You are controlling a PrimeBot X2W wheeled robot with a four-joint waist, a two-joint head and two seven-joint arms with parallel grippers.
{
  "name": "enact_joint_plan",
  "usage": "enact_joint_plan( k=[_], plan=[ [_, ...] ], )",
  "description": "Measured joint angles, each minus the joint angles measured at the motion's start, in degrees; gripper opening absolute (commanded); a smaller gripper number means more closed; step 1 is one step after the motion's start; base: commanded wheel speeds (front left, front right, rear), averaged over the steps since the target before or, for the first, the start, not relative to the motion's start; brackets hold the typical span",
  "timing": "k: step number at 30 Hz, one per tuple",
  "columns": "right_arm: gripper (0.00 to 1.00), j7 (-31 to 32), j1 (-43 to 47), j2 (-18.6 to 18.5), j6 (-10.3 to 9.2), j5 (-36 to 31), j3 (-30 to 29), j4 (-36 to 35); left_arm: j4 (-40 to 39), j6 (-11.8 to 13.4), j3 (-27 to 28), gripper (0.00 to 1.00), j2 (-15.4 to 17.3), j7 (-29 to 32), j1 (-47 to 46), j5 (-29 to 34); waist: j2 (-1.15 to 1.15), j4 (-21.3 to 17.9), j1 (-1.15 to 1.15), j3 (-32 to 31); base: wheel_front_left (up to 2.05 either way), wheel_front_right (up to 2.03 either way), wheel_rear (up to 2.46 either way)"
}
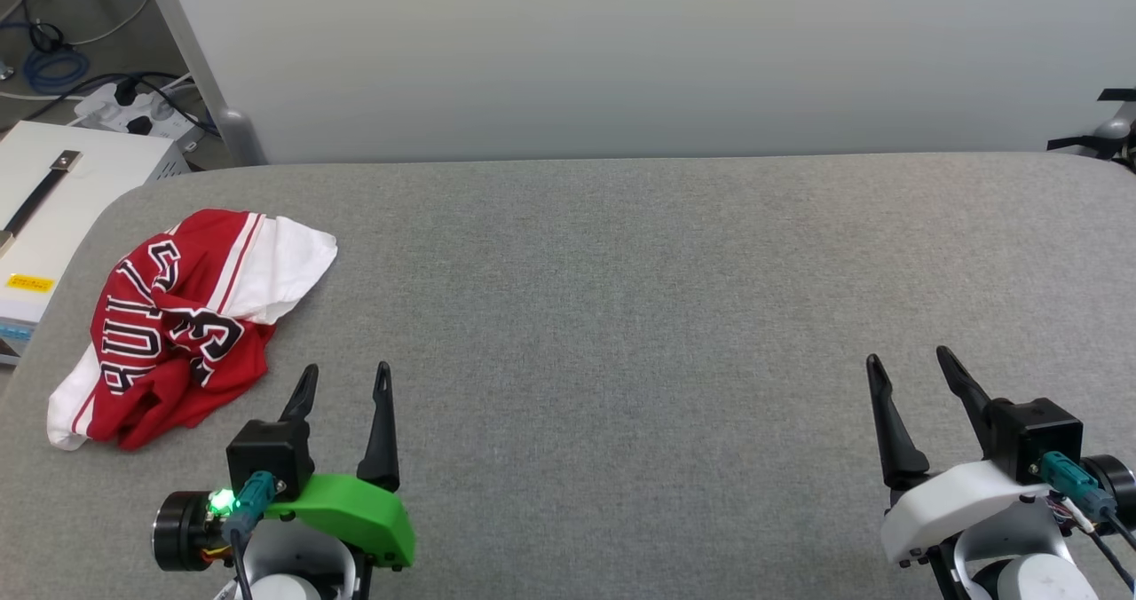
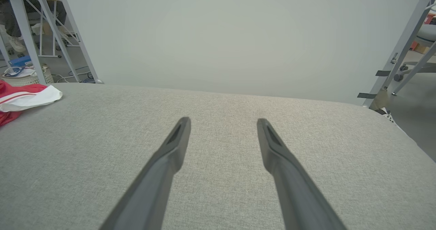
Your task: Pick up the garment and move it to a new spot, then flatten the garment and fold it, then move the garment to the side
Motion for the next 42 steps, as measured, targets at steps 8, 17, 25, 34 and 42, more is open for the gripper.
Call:
enact_joint_plan(
  k=[8,17,25,34,42],
  plan=[
    [1.0,-0.92,0.0,0.0,0.0,0.98,0.09,-0.04,0.31,-0.42,-0.1,1.0,0.0,-1.02,0.0,-0.96,0.0,0.11,0.0,-0.04,0.0,0.0,0.0],
    [1.0,-2.01,0.01,0.0,0.0,2.22,0.2,-0.16,0.24,-0.9,-0.11,1.0,0.0,-2.03,0.01,-1.8,0.0,0.21,0.0,-0.2,0.0,0.0,0.0],
    [1.0,-2.87,0.01,0.0,0.0,2.81,0.31,-0.54,0.11,-0.99,-0.3,1.0,0.0,-3.01,0.01,-2.68,0.0,0.25,0.0,-0.12,0.0,0.0,0.0],
    [1.0,-3.9,0.01,0.0,0.0,3.39,0.15,-1.03,0.56,-1.51,-0.55,1.0,0.0,-4.04,0.01,-4.15,0.0,0.29,0.0,0.23,0.0,0.0,0.0],
    [1.0,-4.89,0.01,0.0,0.0,3.96,0.18,-0.65,1.0,-2.18,-0.85,1.0,0.0,-5.08,0.01,-4.6,0.0,0.35,0.0,0.67,0.0,0.0,0.0]
  ],
)
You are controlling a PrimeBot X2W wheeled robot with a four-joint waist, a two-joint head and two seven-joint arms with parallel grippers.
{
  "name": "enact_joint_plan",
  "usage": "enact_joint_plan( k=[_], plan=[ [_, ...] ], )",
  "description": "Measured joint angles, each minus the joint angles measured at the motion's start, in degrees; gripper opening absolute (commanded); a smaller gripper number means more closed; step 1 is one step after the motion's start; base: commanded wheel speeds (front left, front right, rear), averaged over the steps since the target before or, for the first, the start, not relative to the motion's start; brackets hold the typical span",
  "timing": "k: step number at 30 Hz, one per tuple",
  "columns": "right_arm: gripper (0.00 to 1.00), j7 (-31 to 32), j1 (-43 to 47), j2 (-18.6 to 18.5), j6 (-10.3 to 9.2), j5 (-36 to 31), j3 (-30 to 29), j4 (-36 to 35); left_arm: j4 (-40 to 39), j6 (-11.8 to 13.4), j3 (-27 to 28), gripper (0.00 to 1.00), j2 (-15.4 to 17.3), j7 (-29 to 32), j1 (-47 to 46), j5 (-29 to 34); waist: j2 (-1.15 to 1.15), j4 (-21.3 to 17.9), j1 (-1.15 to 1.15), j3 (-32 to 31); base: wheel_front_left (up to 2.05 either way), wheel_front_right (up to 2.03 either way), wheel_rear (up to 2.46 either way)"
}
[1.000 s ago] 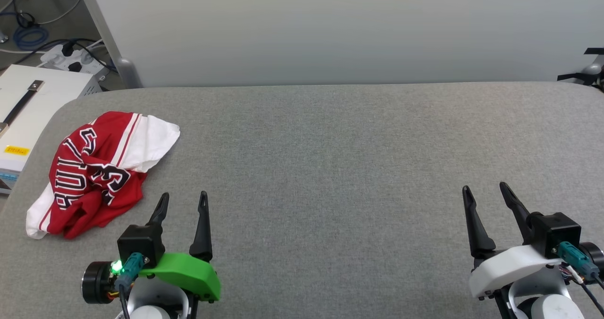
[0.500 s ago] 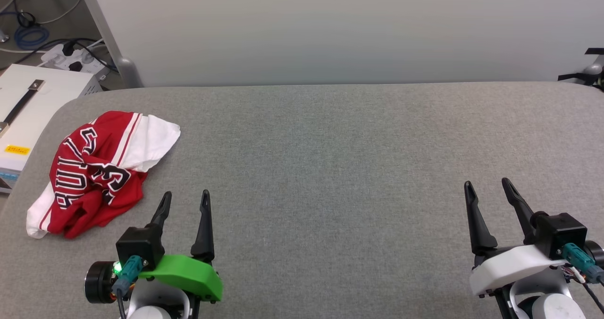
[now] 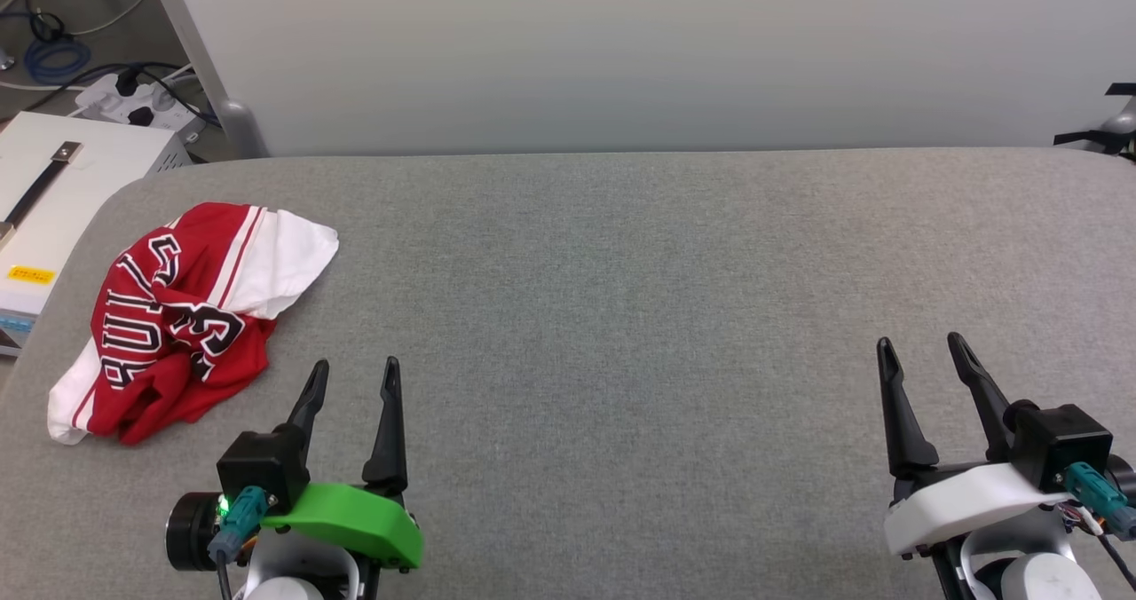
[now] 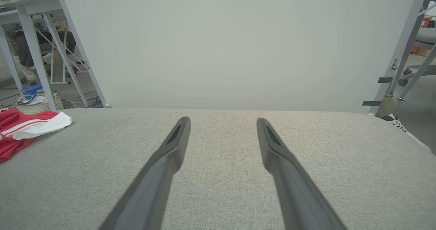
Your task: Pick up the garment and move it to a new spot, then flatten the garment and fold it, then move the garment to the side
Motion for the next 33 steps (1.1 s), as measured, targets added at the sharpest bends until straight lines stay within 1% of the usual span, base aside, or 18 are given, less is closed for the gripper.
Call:
enact_joint_plan(
  k=[6,23,27,33],
  plan=[
    [1.0,-0.68,0.07,0.0,0.0,0.01,-0.03,1.96,2.41,-0.26,-0.64,1.0,-0.01,-0.69,0.01,-0.51,0.0,-0.01,0.0,0.2,0.0,0.0,0.0],
    [1.0,-2.68,0.07,0.0,0.0,1.87,0.32,4.31,4.7,-0.69,-1.43,1.0,-0.01,-2.66,0.0,-2.42,0.0,0.18,0.0,0.65,0.0,0.0,0.0],
    [1.0,-3.19,0.08,0.0,0.0,2.47,0.65,4.34,5.35,-0.41,-1.25,1.0,-0.01,-3.18,-0.03,-2.9,0.0,0.83,0.0,0.96,0.0,0.0,0.0],
    [1.0,-3.77,0.16,0.19,0.0,2.58,4.03,4.47,6.09,-0.41,-1.1,1.0,-0.03,-3.94,-0.09,-3.49,0.0,2.9,0.0,1.35,0.0,0.0,0.0]
  ],
)
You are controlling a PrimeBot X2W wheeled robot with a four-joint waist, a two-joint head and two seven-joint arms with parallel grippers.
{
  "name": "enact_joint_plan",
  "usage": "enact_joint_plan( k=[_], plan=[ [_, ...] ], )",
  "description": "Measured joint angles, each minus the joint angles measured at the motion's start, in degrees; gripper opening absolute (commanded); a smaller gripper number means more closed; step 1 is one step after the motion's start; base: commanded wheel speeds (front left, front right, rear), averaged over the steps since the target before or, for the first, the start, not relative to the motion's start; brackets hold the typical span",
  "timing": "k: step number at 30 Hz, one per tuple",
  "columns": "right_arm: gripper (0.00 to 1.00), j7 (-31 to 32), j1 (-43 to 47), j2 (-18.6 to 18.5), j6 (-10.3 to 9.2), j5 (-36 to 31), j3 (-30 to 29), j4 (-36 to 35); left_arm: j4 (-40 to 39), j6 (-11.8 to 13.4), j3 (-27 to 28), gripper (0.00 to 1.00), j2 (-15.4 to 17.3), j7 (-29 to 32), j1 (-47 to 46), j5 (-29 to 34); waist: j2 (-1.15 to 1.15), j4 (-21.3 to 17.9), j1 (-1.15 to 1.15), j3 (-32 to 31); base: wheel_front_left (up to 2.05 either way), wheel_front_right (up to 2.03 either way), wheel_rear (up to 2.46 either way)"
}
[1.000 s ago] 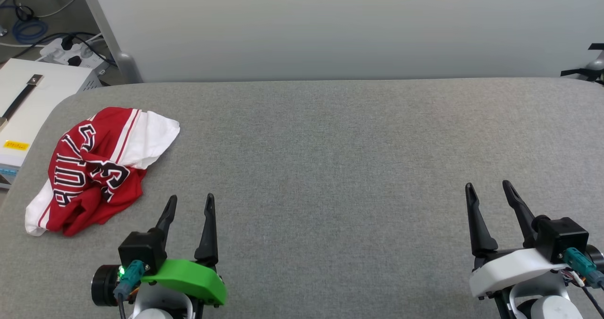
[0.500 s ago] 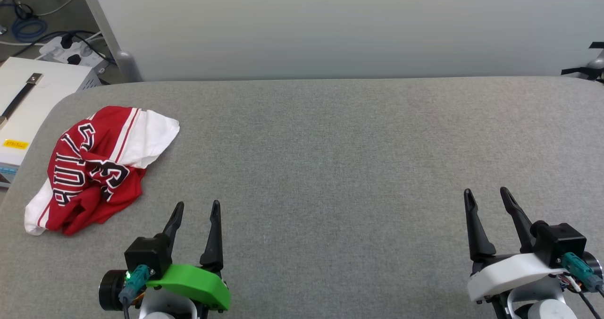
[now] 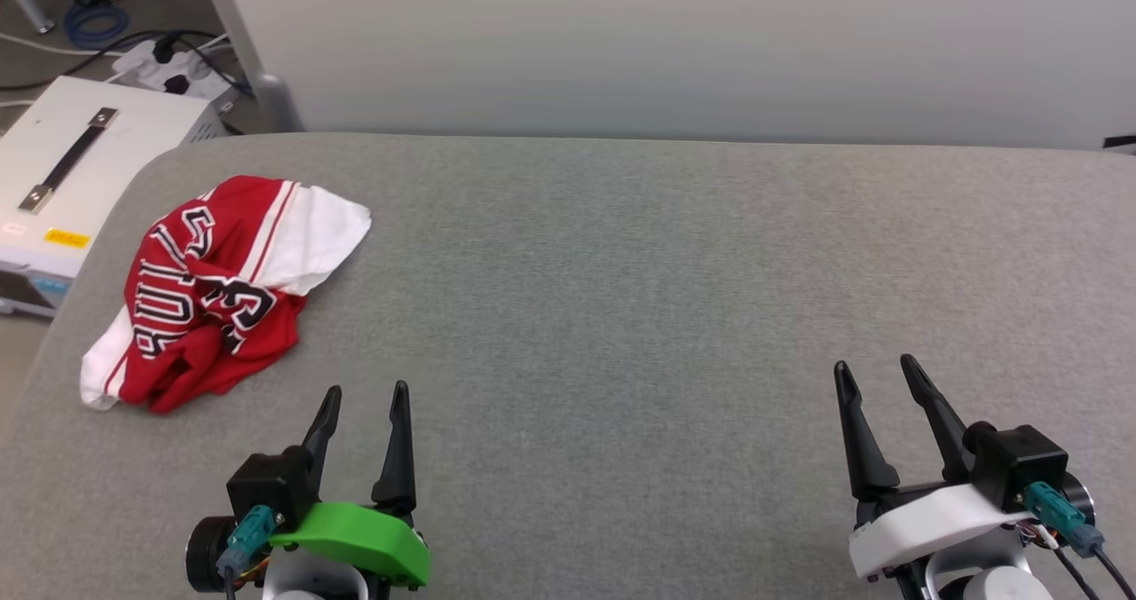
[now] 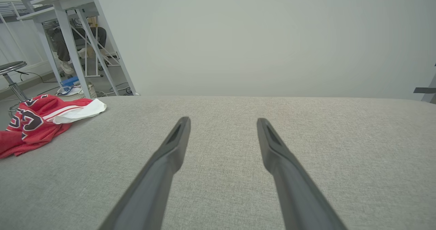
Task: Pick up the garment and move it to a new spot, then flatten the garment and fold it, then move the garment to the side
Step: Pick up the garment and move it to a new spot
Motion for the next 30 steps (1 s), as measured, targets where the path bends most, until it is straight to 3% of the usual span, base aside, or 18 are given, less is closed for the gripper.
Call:
enact_joint_plan(
  k=[30],
  plan=[
    [1.0,-2.25,0.33,0.01,0.0,3.96,3.26,0.81,1.48,-0.81,-0.79,1.0,-0.07,-2.08,0.0,-1.45,0.0,21.2,0.0,0.14,0.0,0.0,0.0]
  ],
)
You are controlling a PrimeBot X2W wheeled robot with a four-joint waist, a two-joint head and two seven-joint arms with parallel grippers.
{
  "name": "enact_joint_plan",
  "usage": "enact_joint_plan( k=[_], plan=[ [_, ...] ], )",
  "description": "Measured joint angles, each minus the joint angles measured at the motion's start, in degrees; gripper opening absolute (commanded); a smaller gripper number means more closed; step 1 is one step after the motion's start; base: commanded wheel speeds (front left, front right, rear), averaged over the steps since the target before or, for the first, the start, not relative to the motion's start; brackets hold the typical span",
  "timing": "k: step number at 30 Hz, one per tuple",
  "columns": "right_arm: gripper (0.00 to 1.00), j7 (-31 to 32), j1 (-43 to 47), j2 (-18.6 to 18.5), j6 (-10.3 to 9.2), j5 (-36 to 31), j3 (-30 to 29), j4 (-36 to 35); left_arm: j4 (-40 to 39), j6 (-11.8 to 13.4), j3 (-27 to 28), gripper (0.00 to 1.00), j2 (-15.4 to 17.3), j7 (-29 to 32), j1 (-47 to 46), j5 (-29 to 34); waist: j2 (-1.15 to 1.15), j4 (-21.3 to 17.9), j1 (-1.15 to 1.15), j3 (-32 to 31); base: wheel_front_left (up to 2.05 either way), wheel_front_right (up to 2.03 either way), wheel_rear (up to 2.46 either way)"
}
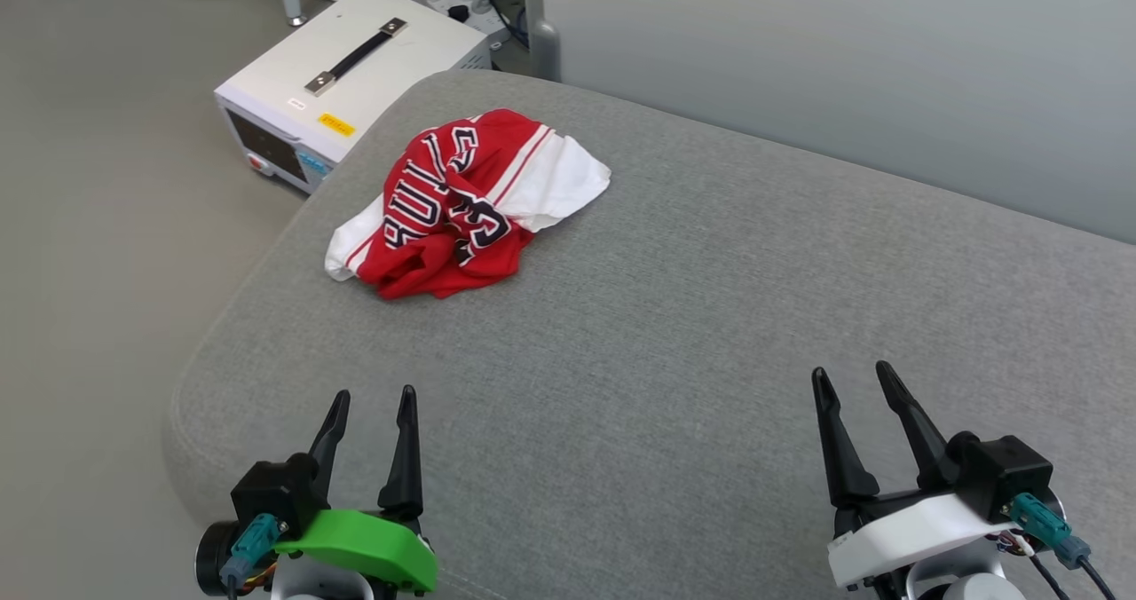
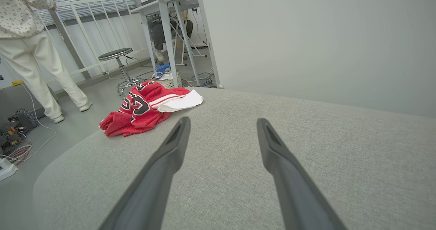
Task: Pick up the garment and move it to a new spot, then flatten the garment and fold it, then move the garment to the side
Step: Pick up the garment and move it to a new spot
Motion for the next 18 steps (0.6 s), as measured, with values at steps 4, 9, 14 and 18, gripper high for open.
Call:
enact_joint_plan(
  k=[4,9,14,18],
  plan=[
    [1.0,-0.02,0.0,-0.01,0.0,-0.05,0.7,0.3,-0.09,0.0,-0.05,1.0,0.0,-0.01,0.0,-0.01,0.0,1.42,0.0,-0.12,0.0,0.0,0.0],
    [1.0,-0.02,0.0,0.03,0.0,-0.16,0.44,0.4,-1.29,0.0,-0.05,1.0,0.0,-0.01,0.02,-0.97,0.0,2.19,0.0,-0.21,0.0,0.0,0.0],
    [1.0,-0.03,-0.02,0.05,0.0,-0.76,0.68,0.33,-0.78,0.53,0.79,1.0,0.0,-0.01,0.01,-1.35,0.0,1.82,0.0,0.46,0.0,0.0,0.0],
    [1.0,-0.03,-0.23,0.07,0.0,-1.98,0.94,0.21,1.67,0.11,1.35,1.0,-0.01,-0.02,-1.07,-1.27,0.0,0.95,0.0,1.99,0.0,0.0,0.0]
  ],
)
